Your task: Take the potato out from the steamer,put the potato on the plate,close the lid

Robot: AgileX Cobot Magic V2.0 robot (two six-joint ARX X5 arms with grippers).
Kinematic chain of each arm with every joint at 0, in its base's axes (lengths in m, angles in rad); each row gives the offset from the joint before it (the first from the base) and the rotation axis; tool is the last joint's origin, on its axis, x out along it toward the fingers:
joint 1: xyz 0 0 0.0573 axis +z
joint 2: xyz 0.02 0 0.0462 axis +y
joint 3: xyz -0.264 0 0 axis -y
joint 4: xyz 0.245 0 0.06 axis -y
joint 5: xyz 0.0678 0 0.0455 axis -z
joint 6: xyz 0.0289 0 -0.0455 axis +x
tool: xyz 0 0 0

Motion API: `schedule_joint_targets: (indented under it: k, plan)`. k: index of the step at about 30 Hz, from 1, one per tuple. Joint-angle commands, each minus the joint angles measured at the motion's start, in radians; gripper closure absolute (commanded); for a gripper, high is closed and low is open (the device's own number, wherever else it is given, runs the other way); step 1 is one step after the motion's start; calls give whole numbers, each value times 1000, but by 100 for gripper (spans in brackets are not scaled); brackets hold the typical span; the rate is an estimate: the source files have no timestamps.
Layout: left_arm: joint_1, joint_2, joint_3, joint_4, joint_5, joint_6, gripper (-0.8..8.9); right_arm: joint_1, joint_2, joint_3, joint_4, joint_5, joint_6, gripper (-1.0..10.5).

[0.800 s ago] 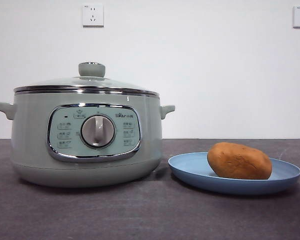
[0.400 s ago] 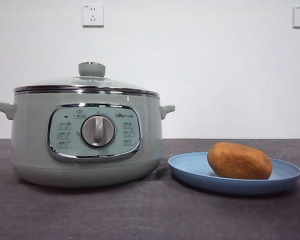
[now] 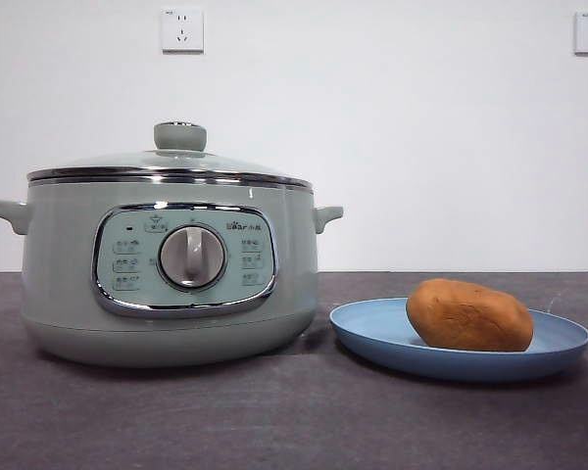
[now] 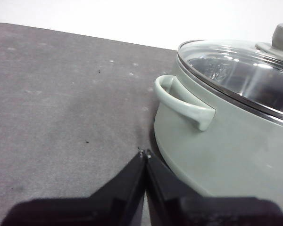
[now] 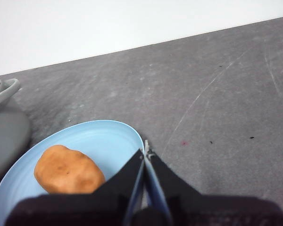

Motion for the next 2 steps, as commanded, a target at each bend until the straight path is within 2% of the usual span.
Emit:
schedule_joint_targets:
  k: [1, 2]
  plan:
    - [3, -3, -16, 6, -4, -6, 817, 0, 0, -12, -7, 3, 9, 946]
    - [3, -3, -16, 6, -4, -6, 817, 0, 0, -12, -7, 3, 9, 946]
